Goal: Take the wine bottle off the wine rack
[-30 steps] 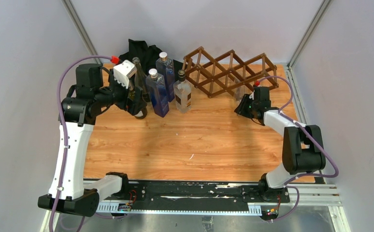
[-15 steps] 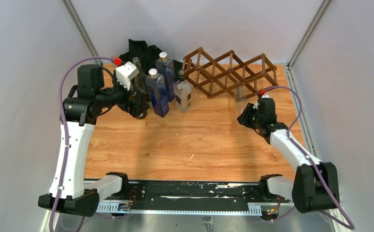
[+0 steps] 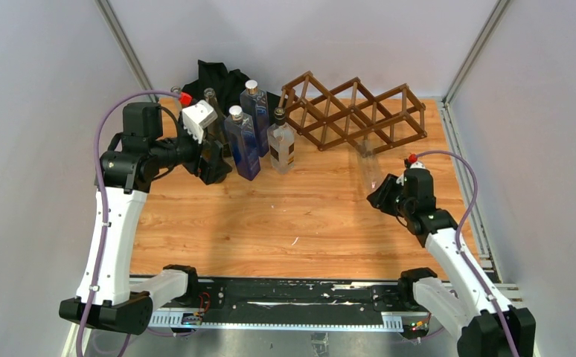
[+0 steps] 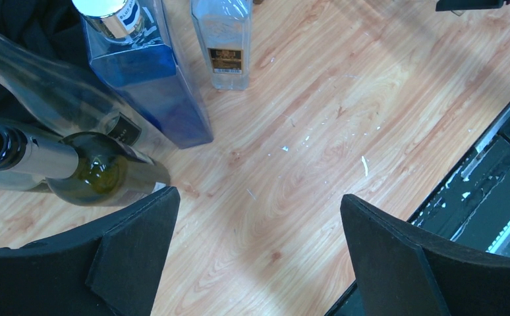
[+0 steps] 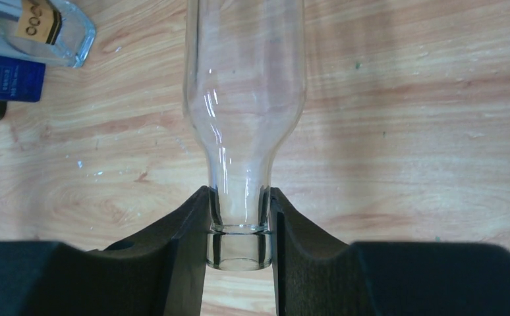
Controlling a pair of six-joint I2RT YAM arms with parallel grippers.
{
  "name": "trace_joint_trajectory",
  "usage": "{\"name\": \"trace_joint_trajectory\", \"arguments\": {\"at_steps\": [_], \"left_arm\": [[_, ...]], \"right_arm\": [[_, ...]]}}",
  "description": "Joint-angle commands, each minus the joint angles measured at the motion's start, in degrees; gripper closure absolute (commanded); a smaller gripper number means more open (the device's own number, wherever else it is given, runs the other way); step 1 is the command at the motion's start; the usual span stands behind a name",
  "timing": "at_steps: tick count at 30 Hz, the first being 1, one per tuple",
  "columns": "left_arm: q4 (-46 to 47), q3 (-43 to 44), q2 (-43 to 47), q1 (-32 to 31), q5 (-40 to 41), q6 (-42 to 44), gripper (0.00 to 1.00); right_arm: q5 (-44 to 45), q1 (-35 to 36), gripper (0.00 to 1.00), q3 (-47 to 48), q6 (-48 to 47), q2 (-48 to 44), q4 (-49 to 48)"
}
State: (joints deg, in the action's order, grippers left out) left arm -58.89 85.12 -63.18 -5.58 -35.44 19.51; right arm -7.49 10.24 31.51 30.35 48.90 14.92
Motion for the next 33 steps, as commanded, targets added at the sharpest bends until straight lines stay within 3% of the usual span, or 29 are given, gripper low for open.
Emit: {"name": "trace_joint_trajectory", "arguments": {"at_steps": [1,9,14,24,33], "left_arm": [[0.2,-0.6,1.1,0.3,-1.2,1.2,0.02],[0.2,-1.0,1.3,0.3,-2.9,2.8,0.00],[0.3,-1.7,1.1,-1.2,-5.8,4.8,0.00],[0.3,-6.2,-2.6,-19.4,1.9,10.8,0.00],[0.2,-10.5,-8.9,-33.4,3.5,14.2,0.00]], "right_arm": [[-0.3,1.0,1.00,-0.7,2.5,-4.2,3.6],[-1.9,1.0,1.00,0.5,2.5,-8.3,9.2],[-7.3,0.9,1.00,4.7,2.0,-8.3,13.2],[-23.3,1.3,1.00,11.2,6.4,-6.1,19.1],[-27.1,7.2,1.00,20.7,6.4,-0.3,25.4]]}}
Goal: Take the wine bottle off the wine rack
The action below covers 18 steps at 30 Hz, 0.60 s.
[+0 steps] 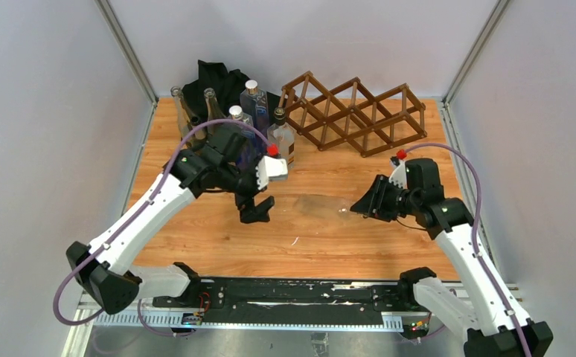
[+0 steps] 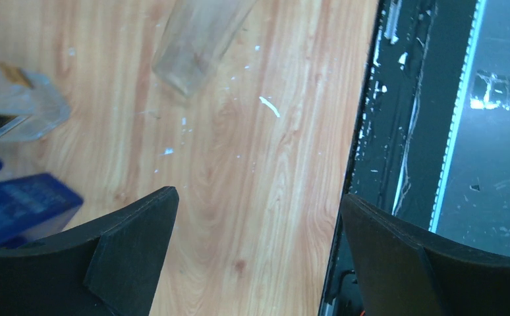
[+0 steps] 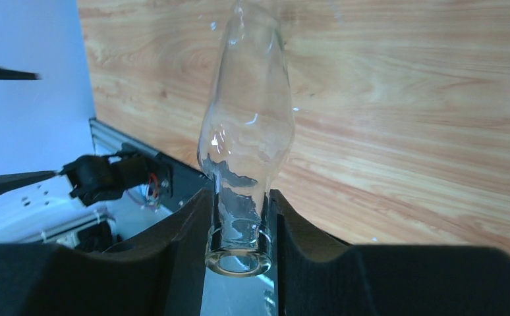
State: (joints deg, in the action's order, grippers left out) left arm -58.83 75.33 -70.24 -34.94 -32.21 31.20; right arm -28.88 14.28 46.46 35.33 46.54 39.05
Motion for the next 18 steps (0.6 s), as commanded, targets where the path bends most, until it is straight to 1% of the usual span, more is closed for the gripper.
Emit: {"name": "trace_joint_trajectory", "arguments": {"at_steps": [1,4,8,11,14,16,18], "left_arm": [[0.1,-0.9,-2.4,-5.0,0.3,2.9,0.00],[0.3,-1.3,-4.2,-7.0,1.5,4.2,0.00],[2.4,-3.3,-6.4,-7.4,2.3,4.0,0.00],[10.4,-9.3,-5.5,-7.4,2.4,2.0,0.00],[18.2,-16.0,-2.8,-7.5,-0.5,1.5,0.00],[23.9,-19.6,-0.5,-7.5,-0.9,0.4,0.00],[27.5,-22.3,1.3,-7.5,-0.6,-0.3,0.00]], "right_arm": [[-6.2,3.9,1.00,6.1,2.4,2.7,0.3],[-6.3,7.5,1.00,6.2,5.4,4.4,-3.0],[-3.5,13.7,1.00,9.8,6.6,8.3,-2.7],[-2.5,16.7,1.00,11.9,7.8,10.6,-3.8],[-2.5,19.0,1.00,14.0,8.9,13.2,-4.8],[-2.7,20.8,1.00,14.6,9.8,14.9,-6.4],[-2.3,22.9,1.00,15.2,10.0,16.6,-7.3]]}}
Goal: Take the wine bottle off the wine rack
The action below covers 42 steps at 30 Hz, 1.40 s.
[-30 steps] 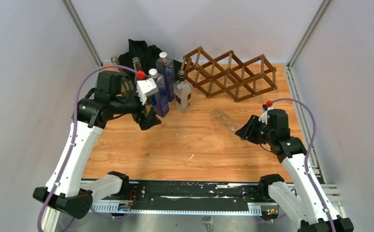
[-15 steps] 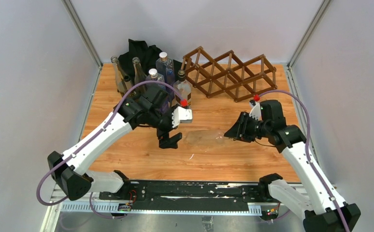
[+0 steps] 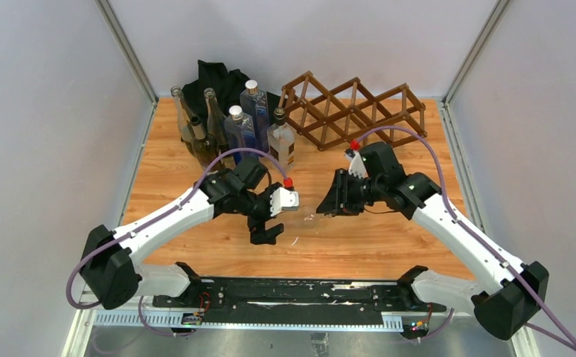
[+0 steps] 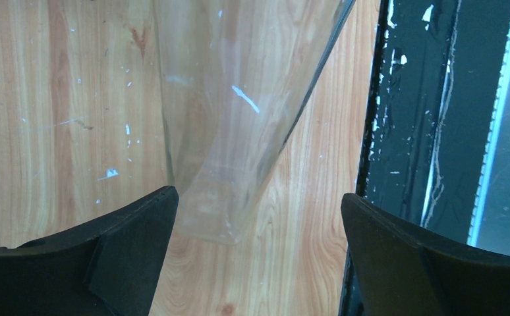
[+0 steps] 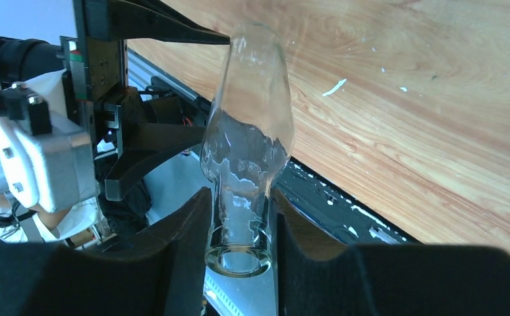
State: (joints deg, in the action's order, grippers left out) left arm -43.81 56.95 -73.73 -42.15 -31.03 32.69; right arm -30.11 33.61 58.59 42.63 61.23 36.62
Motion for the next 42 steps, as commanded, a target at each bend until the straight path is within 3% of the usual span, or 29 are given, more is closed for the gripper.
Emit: {"name": "trace_joint_trajectory", "arguments": {"at_steps": [1,8,16,20,23,25,27,28,29,30,35,42], "left_arm": [[13.4,-4.6,5.2,-0.3,-1.8,-1.8,0.00],[13.4,-5.6,4.8,-0.3,-2.0,-1.9,0.01],[10.7,-4.9,4.2,-0.3,-2.3,0.4,0.12],[9.9,-4.6,3.7,-0.3,-1.8,1.1,0.30],[9.1,-4.1,3.8,-0.3,-2.1,1.3,0.53],[7.8,-2.9,4.0,-0.2,-2.2,1.8,0.66],[6.6,-1.5,4.5,-0.1,-2.2,1.6,0.94],[6.6,-0.8,4.8,0.1,-2.3,0.8,1.00],[6.4,0.1,5.2,0.7,-3.3,0.1,1.00],[5.9,1.2,5.4,1.4,-4.1,-0.6,1.00],[3.3,6.2,7.4,9.9,-15.9,-6.7,1.00],[2.5,6.5,8.2,11.7,-28.5,-11.9,1.00]], "right_arm": [[-1.1,4.4,1.00,3.3,2.7,2.7,-5.3],[-2.3,7.9,1.00,4.8,2.7,5.8,-8.5],[-4.6,8.4,1.00,6.0,1.6,6.4,-9.6],[-5.4,8.9,1.00,6.4,0.2,6.9,-9.5],[-5.1,9.1,1.00,6.6,-0.9,7.0,-9.1],[-4.4,9.1,0.88,6.6,-1.4,6.9,-8.9],[-2.8,9.2,0.59,6.7,-2.0,6.0,-8.5],[-1.7,9.2,0.42,6.8,-2.3,5.4,-8.4],[-0.6,9.1,0.30,6.8,-2.7,4.9,-8.3],[0.7,9.2,0.24,6.8,-3.0,4.1,-8.3],[5.0,9.1,0.12,4.5,-2.8,-0.2,-13.2],[2.3,9.3,0.09,-0.8,-3.0,-2.0,-30.5]]}}
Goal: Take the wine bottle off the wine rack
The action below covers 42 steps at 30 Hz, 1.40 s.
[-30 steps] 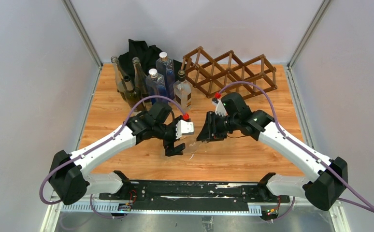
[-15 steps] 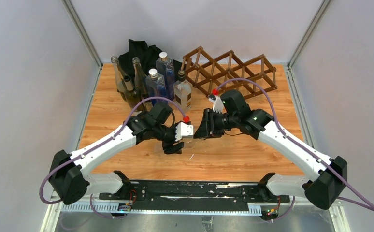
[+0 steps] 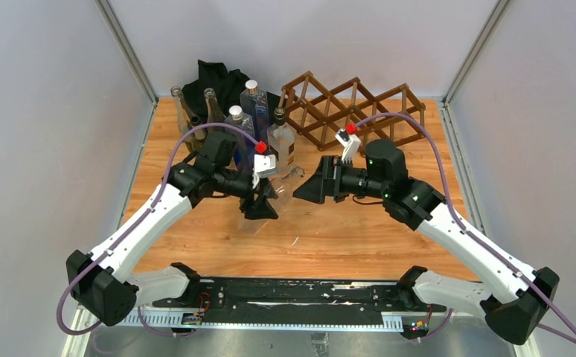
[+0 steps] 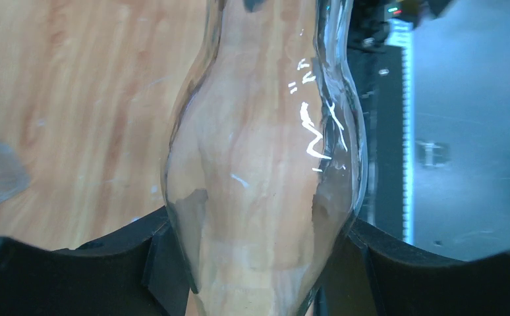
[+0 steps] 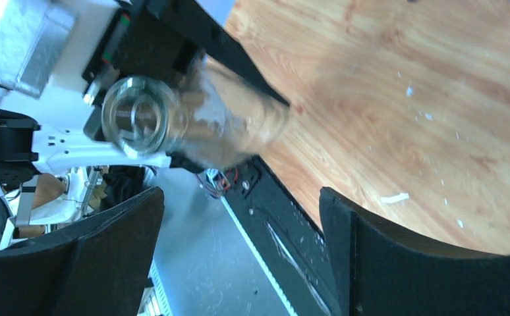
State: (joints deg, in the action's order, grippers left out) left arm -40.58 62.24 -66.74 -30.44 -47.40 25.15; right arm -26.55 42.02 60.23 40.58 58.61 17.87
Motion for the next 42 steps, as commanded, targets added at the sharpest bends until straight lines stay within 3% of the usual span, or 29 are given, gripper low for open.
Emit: {"name": "trace_joint_trajectory", "arguments": {"at_steps": [1,5,14,17,19,20,21,23,24,26,27,34,42], "left_arm": [[-0.7,1.4,1.2,-0.1,-13.7,-5.1,1.00],[-0.5,2.1,1.3,-0.1,-17.0,-7.4,1.00],[-0.6,2.7,1.3,0.0,-19.6,-8.8,1.00],[-0.6,2.5,1.5,-0.1,-21.5,-9.8,1.00],[-0.5,2.8,1.6,-0.1,-21.6,-10.3,1.00],[-0.5,3.0,1.6,-0.1,-21.1,-10.7,0.96],[-0.5,3.3,1.7,-0.1,-20.6,-11.3,0.86],[-0.5,3.8,1.6,-0.1,-18.9,-12.7,0.53],[-0.5,3.9,1.8,-0.1,-17.3,-13.4,0.36],[-0.3,4.0,2.2,0.1,-13.5,-14.6,0.07],[-0.5,4.1,2.5,0.3,-11.2,-14.5,0.01],[-10.5,9.3,1.7,5.3,4.7,-6.7,0.00],[-7.2,10.6,1.4,23.8,5.2,-9.6,0.00]], "right_arm": [[-2.4,1.2,0.09,-2.5,-0.7,1.1,-14.4],[-2.9,3.8,0.08,-1.4,-2.3,3.0,-20.8],[1.6,10.7,0.08,-2.7,-6.6,4.9,-25.2],[1.8,10.8,0.24,-3.5,-6.5,4.8,-27.5],[2.0,10.8,0.47,-3.9,-6.0,4.7,-28.8],[2.1,10.8,0.60,-3.8,-6.0,4.7,-28.6],[2.3,10.8,0.74,-3.7,-6.2,4.7,-28.1],[3.0,10.8,0.94,-3.3,-7.1,4.6,-26.2],[3.9,10.8,0.99,-2.9,-7.8,4.3,-24.4],[6.4,10.8,1.00,-2.0,-9.9,3.8,-21.1],[8.8,10.8,1.00,-1.4,-11.2,3.3,-19.3],[21.9,9.4,1.00,4.8,-24.1,3.0,-6.4],[35.4,6.4,1.00,11.9,-31.0,10.9,-2.9]]}}
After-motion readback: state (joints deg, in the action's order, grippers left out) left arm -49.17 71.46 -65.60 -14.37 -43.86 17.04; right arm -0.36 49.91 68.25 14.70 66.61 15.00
